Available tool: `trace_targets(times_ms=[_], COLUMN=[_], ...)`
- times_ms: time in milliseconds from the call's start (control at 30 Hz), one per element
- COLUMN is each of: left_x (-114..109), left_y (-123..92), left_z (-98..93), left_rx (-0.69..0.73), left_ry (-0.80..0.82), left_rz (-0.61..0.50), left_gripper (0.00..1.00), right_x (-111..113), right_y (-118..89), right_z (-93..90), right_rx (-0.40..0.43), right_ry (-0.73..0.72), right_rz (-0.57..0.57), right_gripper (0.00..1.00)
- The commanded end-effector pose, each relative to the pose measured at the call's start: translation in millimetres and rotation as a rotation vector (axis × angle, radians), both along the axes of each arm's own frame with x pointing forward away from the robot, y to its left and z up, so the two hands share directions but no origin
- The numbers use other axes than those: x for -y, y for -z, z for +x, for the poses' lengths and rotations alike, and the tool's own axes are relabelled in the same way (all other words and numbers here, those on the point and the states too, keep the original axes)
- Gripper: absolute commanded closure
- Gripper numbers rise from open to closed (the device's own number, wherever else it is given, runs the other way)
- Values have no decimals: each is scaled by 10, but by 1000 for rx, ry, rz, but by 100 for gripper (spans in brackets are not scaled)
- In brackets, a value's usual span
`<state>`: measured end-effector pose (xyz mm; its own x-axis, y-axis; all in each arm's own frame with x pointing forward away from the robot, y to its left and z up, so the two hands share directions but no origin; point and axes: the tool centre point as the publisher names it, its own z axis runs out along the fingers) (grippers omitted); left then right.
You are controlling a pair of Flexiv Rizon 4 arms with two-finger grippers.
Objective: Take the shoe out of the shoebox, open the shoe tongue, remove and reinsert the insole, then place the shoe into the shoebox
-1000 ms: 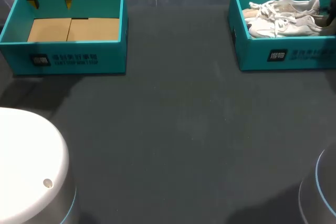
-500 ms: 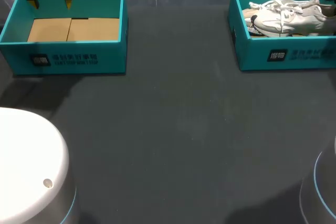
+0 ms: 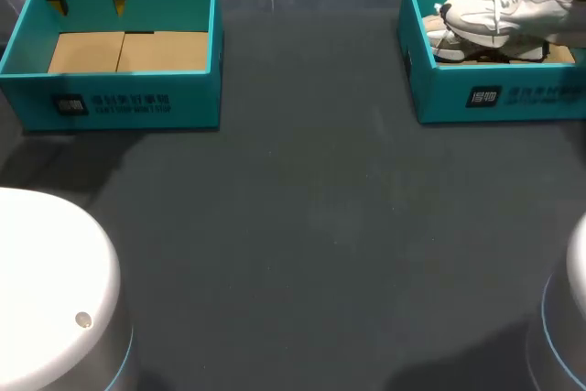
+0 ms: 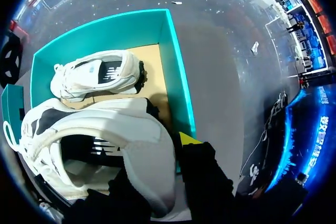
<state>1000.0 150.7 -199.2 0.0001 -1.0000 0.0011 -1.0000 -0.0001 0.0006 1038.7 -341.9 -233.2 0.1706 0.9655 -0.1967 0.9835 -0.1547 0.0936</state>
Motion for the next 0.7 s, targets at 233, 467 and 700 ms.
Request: trace_targets(times_ms=[233,467,700], left_x=[2,2,2], left_y=[1,1,1], left_z=[0,0,0], left_rx=[0,0,0], left_ry=[0,0,0], left_rz=[0,0,0], left_gripper=[0,0,0], right_x=[-151,-270,-520], right_y=[-788,-1020,-1137], right_z=[-241,-481,-851], right_rx=[47,73,95], right_ry=[19,35,11], right_rz=[-103,-118,-143], right_gripper=[100,100,100])
